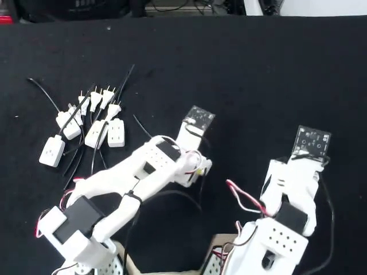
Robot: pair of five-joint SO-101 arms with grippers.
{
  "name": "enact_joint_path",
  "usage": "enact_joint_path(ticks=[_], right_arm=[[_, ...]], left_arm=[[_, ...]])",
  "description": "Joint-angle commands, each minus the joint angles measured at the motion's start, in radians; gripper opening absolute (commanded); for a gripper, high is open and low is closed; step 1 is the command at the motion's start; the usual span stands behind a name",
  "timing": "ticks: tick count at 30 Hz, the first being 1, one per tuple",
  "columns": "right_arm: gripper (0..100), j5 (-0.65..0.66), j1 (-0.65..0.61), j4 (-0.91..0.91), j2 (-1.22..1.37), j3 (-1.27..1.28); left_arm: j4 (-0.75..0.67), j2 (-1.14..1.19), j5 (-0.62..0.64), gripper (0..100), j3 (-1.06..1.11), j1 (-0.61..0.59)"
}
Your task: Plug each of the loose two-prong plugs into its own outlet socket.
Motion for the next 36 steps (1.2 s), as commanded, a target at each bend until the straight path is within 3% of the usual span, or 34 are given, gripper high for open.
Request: enact_joint_path(ticks=[1,5,8,11,14,19,23,30,36], right_arm=[[15.5,0.043,-0.031,0.1,-0.114,-0.008],[15.5,0.078,-0.064,0.155,-0.168,-0.018],[15.5,0.097,-0.152,0.17,-0.171,0.002],[15.5,0.175,-0.311,0.198,-0.151,0.039],[15.5,0.216,-0.45,0.192,-0.108,0.09],[15.5,0.232,-0.548,0.184,-0.024,0.11],[15.5,0.325,-0.586,0.167,0.062,0.108],[15.7,0.377,-0.775,0.123,0.314,0.028],[15.5,0.322,-0.927,0.057,0.587,-0.074]], left_arm=[[0.167,-0.08,0.008,17,-0.073,-0.022],[0.402,-0.19,-0.103,17,-0.183,-0.107],[0.45,-0.276,-0.158,17,-0.209,-0.254],[0.382,-0.308,-0.153,17,-0.157,-0.404],[0.269,-0.307,-0.152,17,-0.071,-0.481],[0.031,-0.308,-0.068,17,0.096,-0.49],[-0.115,-0.315,0.015,17,0.214,-0.499],[-0.127,-0.308,0.038,17,0.266,-0.642],[-0.02,-0.319,0.044,17,0.255,-0.783]])
